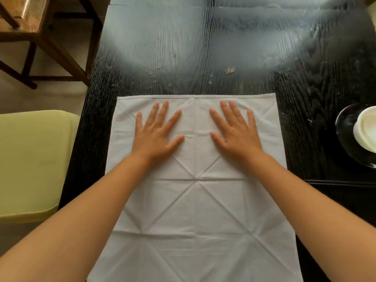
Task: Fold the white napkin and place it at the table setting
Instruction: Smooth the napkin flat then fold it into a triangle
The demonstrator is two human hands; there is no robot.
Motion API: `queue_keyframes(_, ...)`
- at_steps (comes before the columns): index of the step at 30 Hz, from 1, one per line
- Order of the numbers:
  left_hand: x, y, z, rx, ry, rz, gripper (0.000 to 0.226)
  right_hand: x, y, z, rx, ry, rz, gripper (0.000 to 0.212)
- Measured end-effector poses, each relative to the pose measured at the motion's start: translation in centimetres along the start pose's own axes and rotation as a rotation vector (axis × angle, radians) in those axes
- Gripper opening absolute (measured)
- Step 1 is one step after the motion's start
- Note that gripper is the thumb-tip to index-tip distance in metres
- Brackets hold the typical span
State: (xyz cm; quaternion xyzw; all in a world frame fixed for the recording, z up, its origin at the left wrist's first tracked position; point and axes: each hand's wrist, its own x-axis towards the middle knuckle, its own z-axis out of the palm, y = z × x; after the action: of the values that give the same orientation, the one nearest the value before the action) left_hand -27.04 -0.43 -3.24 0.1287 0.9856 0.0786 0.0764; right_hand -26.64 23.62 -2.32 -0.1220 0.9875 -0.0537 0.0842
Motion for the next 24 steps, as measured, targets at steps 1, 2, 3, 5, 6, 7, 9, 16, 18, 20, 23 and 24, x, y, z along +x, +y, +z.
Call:
queue_keyframes(1,0.1,-1.1,-0.2,-0.017,0.011,-0.027,0.075,0.1,1.3,-0.2,0.003,0.007,0.006,0.062)
queue_keyframes(2,0.1,-2.2,-0.4,-0.030,0.021,-0.064,0.076,0.2,2.7,-0.5,0.008,0.016,0.025,0.064)
queue_keyframes(3,0.1,-3.3,-0.7,-0.037,0.032,-0.104,0.076,0.3,4.0,-0.8,0.013,0.027,0.054,0.065)
queue_keyframes(5,0.1,-5.1,-1.2,-0.029,0.050,-0.153,0.076,0.2,6.0,-1.1,0.008,0.048,0.115,0.068)
queue_keyframes(6,0.0,-5.7,-1.4,-0.021,0.052,-0.164,0.075,0.1,6.6,-1.1,0.001,0.055,0.131,0.069)
queue_keyframes(7,0.0,-6.1,-1.4,-0.013,0.051,-0.168,0.074,0.1,6.9,-1.0,-0.003,0.060,0.135,0.069)
queue_keyframes(9,0.0,-6.3,-1.4,0.001,0.045,-0.172,0.072,0.2,6.9,-0.9,-0.005,0.061,0.132,0.068)
queue_keyframes(16,-2.8,-2.8,-1.6,-0.019,-0.037,-0.191,0.074,-4.5,4.2,-2.2,0.106,0.037,0.023,0.066)
queue_keyframes(18,-5.2,0.7,-1.0,-0.060,-0.019,-0.057,0.077,-8.7,2.9,-2.1,0.122,0.011,-0.107,0.066)
queue_keyframes(20,-7.5,4.6,-0.1,-0.078,-0.040,0.043,0.077,-13.1,2.2,-1.7,0.098,-0.037,-0.208,0.066)
queue_keyframes(23,-10.2,9.9,1.3,-0.073,-0.051,0.133,0.072,-19.2,2.6,-1.0,0.028,-0.129,-0.302,0.069)
queue_keyframes(24,-10.9,11.4,1.6,-0.074,-0.045,0.156,0.071,-21.0,2.8,-0.9,0.003,-0.171,-0.329,0.071)
